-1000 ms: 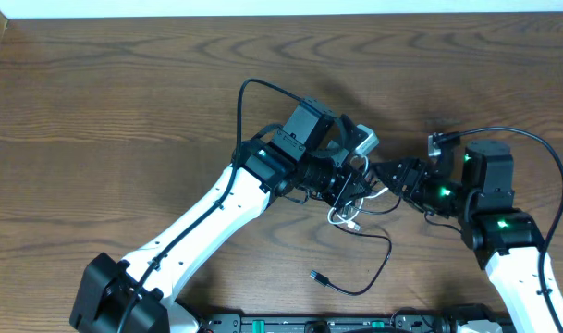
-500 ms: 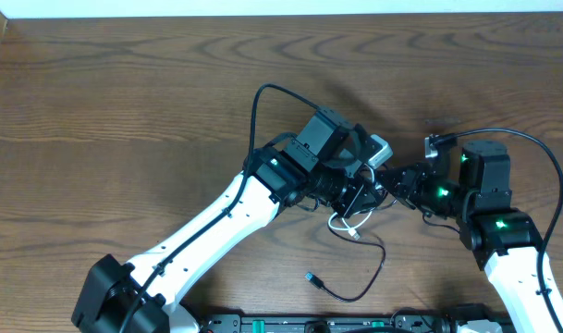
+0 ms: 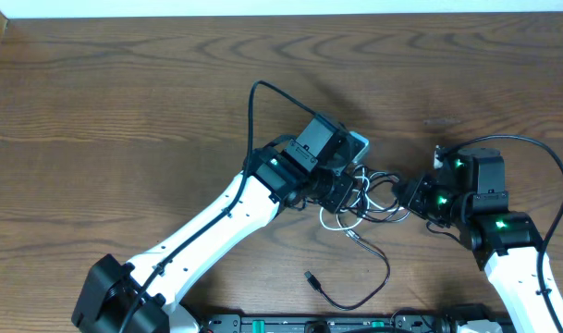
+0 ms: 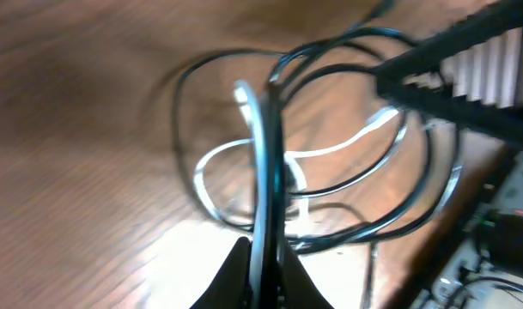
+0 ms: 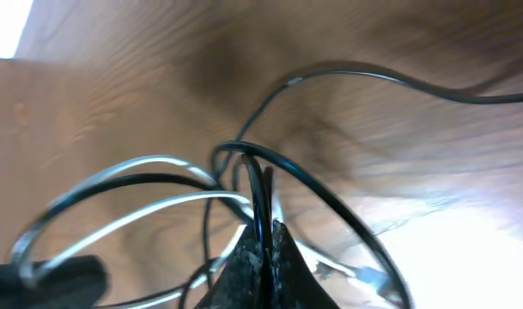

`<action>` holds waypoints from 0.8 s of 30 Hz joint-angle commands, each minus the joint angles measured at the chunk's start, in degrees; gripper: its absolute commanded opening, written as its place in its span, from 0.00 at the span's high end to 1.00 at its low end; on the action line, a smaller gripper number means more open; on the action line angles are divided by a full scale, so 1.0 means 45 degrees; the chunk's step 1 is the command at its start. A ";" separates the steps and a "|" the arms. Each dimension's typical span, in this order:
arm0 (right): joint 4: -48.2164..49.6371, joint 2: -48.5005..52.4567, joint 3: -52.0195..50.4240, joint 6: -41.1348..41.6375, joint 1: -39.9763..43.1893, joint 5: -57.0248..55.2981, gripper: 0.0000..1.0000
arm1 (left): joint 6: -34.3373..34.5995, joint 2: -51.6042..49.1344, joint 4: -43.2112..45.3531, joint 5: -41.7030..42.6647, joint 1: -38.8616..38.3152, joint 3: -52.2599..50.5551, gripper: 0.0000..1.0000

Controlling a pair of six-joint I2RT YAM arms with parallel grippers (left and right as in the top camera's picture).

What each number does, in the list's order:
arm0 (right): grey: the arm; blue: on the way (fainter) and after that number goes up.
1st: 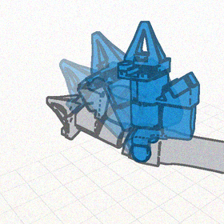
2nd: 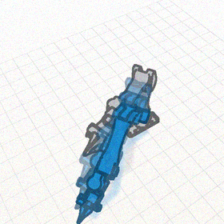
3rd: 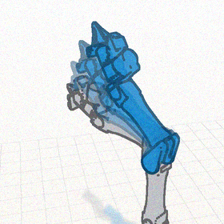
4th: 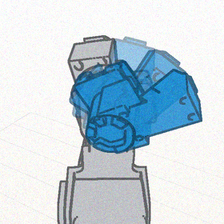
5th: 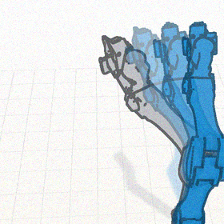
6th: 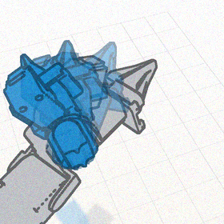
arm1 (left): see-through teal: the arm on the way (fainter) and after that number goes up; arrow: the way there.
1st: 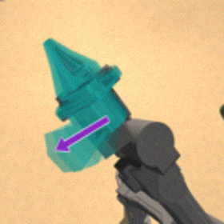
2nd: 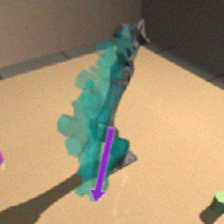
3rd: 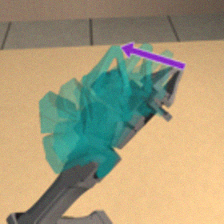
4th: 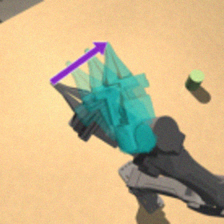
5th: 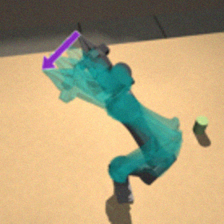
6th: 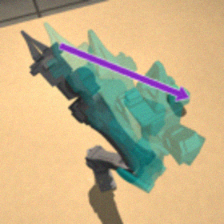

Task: Untangle cables
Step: 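Pull the black cable rightward with the right gripper, away from the left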

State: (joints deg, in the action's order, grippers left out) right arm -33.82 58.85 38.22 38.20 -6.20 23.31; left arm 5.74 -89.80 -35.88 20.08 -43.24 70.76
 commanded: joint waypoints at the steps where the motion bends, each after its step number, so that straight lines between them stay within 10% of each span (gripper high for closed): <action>1: -0.0175 -0.0097 0.0160 -0.0704 -0.0049 -0.2001 0.99 | -0.0131 0.0291 -0.0121 -0.1015 0.0389 0.0160 0.93; 24: -0.0835 -0.0097 0.0160 -0.0695 0.0165 -0.4629 0.99 | 0.0452 0.2754 -0.0321 0.1209 0.4046 0.0160 0.92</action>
State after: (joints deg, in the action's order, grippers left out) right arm -37.08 58.85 38.22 35.70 -5.74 5.96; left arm 7.46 -77.62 -37.21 22.87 -25.39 70.74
